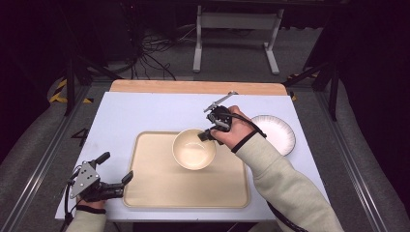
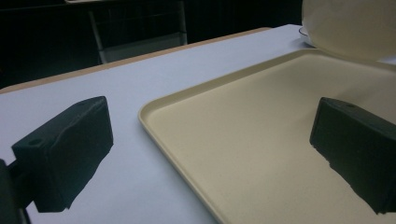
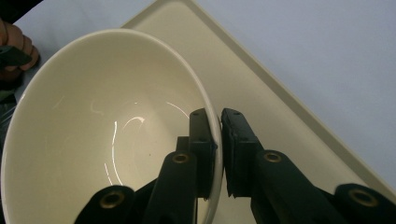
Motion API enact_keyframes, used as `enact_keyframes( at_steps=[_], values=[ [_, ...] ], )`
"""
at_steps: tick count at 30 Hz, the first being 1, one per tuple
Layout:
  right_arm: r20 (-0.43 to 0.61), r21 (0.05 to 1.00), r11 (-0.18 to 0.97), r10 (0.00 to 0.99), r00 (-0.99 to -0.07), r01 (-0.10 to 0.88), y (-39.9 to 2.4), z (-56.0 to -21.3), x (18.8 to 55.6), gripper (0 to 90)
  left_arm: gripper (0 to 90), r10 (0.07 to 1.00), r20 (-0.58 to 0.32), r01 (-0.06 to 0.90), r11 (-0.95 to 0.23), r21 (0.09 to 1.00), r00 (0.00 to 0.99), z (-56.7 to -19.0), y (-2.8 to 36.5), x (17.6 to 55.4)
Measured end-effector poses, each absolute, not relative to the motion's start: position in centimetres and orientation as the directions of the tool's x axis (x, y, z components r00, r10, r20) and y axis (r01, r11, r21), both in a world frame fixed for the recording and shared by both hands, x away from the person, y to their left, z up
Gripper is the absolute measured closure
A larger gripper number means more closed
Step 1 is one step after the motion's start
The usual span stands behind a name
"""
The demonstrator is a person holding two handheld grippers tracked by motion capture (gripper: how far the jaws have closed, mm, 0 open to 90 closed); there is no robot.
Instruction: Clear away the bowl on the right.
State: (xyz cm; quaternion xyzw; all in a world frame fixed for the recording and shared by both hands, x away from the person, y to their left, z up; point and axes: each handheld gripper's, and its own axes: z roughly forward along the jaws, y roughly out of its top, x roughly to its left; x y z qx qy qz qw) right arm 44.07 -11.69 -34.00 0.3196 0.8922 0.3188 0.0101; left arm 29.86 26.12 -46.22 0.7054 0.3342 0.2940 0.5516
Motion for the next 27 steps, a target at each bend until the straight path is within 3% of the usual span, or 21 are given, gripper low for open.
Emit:
enact_keyframes(
  at_steps=[27],
  values=[
    [0.245,0.511,0.644,0.526,-0.815,0.569,-9.8,-39.5,45.3,82.2,0.2,0.795,0.049,0.146,-0.171,0.974,0.605,-46.2,26.1,29.9]
  ],
)
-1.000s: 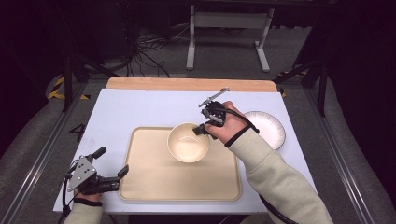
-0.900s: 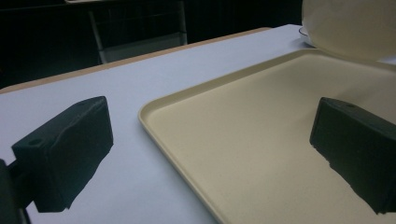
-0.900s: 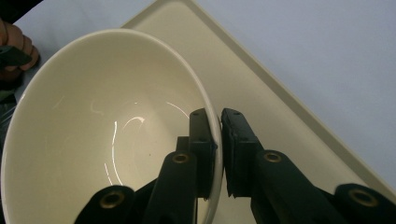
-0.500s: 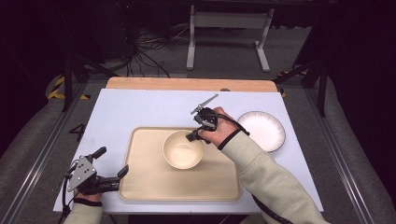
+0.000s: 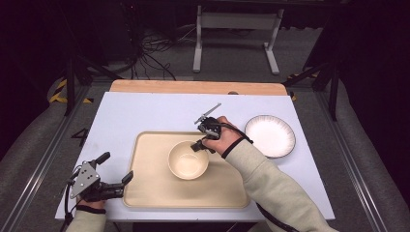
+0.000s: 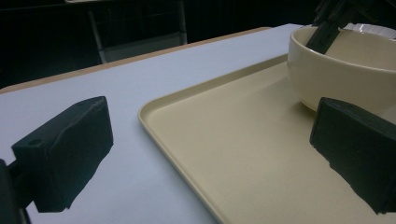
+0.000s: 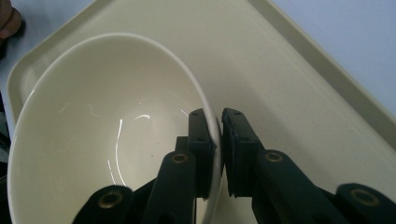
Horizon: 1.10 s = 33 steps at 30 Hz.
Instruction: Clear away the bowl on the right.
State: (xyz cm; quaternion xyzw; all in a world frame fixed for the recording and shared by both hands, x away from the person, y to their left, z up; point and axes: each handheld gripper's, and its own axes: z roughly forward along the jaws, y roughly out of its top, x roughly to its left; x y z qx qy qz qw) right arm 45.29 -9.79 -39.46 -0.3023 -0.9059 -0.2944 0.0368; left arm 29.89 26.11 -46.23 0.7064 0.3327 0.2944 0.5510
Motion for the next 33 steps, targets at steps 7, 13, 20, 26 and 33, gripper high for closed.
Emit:
enact_keyframes(
  at_steps=[7,13,20,26,33],
  values=[
    [0.256,0.497,0.645,0.531,-0.808,0.581,-9.7,-40.2,45.5,82.0,0.2,0.795,0.05,0.147,-0.173,0.974,0.605,-46.2,26.1,29.9],
    [0.272,0.49,0.639,0.534,-0.801,0.593,-9.9,-40.5,45.7,82.1,0.2,0.794,0.051,0.146,-0.174,0.974,0.605,-46.2,26.1,29.9],
    [0.261,0.495,0.638,0.538,-0.801,0.59,-9.8,-40.9,45.9,82.4,0.2,0.795,0.052,0.145,-0.174,0.974,0.605,-46.2,26.1,29.9],
    [0.245,0.526,0.625,0.537,-0.807,0.576,-9.9,-40.8,45.8,73.2,0.2,0.794,0.053,0.145,-0.175,0.974,0.606,-46.2,26.1,29.9],
    [0.181,0.578,0.614,0.546,-0.818,0.537,-10.1,-40.9,45.7,52.6,0.2,0.794,0.051,0.147,-0.175,0.974,0.605,-46.2,26.1,29.9]
  ],
)
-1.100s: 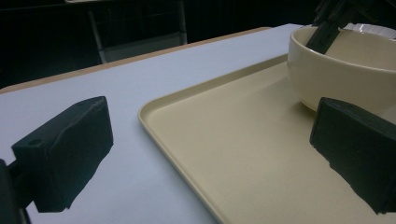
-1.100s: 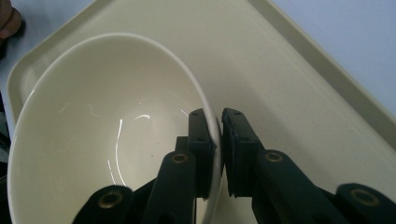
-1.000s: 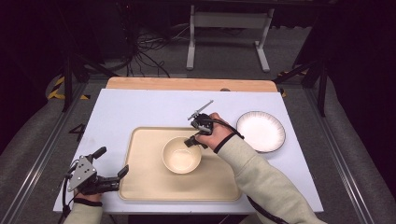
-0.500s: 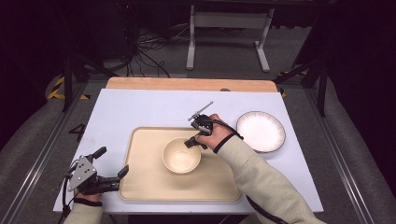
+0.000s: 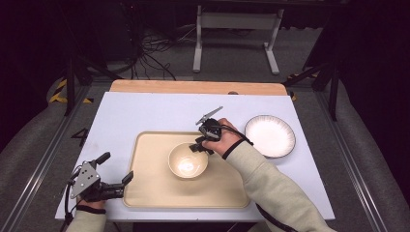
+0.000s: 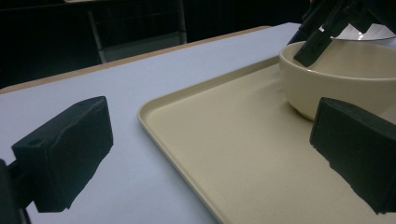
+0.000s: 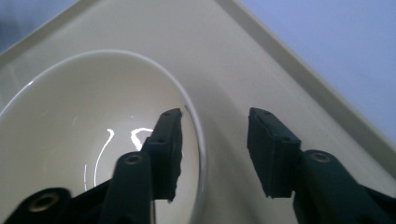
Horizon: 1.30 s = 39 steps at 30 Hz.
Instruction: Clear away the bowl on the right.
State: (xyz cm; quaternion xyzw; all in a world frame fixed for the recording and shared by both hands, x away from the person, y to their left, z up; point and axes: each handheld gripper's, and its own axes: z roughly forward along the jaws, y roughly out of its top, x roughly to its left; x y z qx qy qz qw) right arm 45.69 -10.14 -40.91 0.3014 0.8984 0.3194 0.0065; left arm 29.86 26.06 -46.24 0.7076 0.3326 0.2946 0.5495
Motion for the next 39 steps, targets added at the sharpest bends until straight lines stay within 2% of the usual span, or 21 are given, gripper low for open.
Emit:
enact_keyframes(
  at_steps=[6,10,20,26,39],
  values=[
    [0.135,0.656,0.579,0.541,-0.83,0.484,-10.5,-40.0,45.0,36.6,0.2,0.794,0.052,0.147,-0.176,0.973,0.605,-46.2,26.1,29.9],
    [0.101,0.702,0.565,0.524,-0.846,0.434,-10.9,-39.3,44.4,31.4,0.2,0.794,0.052,0.147,-0.176,0.973,0.605,-46.2,26.1,29.9],
    [0.053,0.815,0.48,0.494,-0.868,0.324,-12.6,-38.7,42.7,30.2,0.2,0.795,0.055,0.147,-0.179,0.973,0.604,-46.2,26.1,29.9],
    [-0.042,0.858,0.465,0.487,-0.872,0.219,-13.7,-38.1,41.7,27.1,0.2,0.793,0.057,0.145,-0.182,0.973,0.607,-46.2,26.1,29.9],
    [-0.058,0.897,0.409,0.485,-0.873,0.168,-15.9,-37.5,41.0,24.0,0.2,0.794,0.054,0.148,-0.179,0.973,0.605,-46.2,26.1,29.9]
  ],
)
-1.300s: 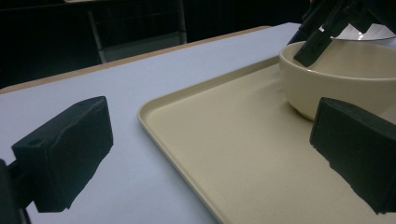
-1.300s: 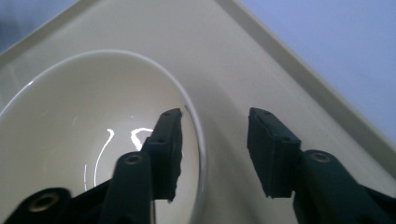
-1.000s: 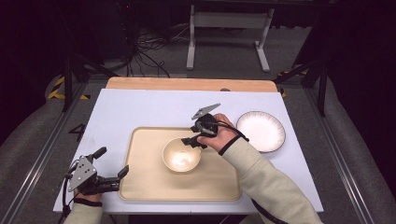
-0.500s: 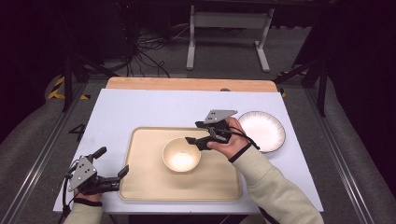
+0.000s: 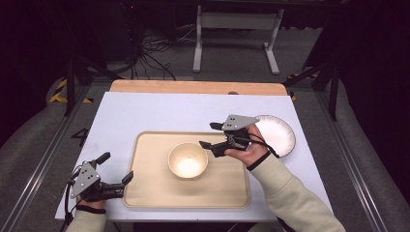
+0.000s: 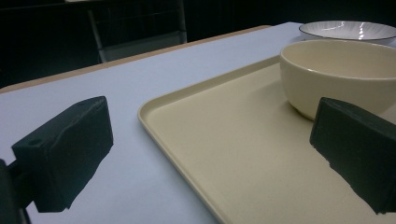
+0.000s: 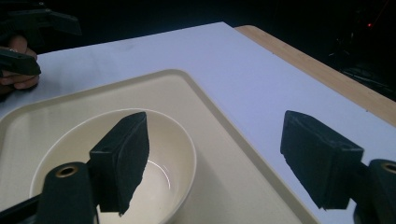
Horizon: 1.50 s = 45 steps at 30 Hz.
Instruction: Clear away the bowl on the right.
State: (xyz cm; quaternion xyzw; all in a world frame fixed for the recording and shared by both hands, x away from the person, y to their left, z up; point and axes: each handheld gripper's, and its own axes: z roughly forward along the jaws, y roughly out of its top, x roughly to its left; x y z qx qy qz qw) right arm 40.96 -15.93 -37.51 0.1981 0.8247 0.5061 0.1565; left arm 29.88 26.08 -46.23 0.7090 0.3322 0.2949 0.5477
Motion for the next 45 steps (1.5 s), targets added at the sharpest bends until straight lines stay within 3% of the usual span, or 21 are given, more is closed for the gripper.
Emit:
enact_keyframes(
  at_steps=[19,45],
  values=[
    [-0.093,0.922,0.365,0.528,-0.844,0.127,-21.4,-37.2,39.2,21.3,0.2,0.793,0.058,0.146,-0.183,0.972,0.606,-46.2,26.0,29.9],
    [-0.15,0.976,0.218,0.618,-0.772,-0.015,-26.3,-40.8,35.8,22.4,0.2,0.792,0.052,0.148,-0.177,0.973,0.608,-46.3,26.0,29.9]
  ],
)
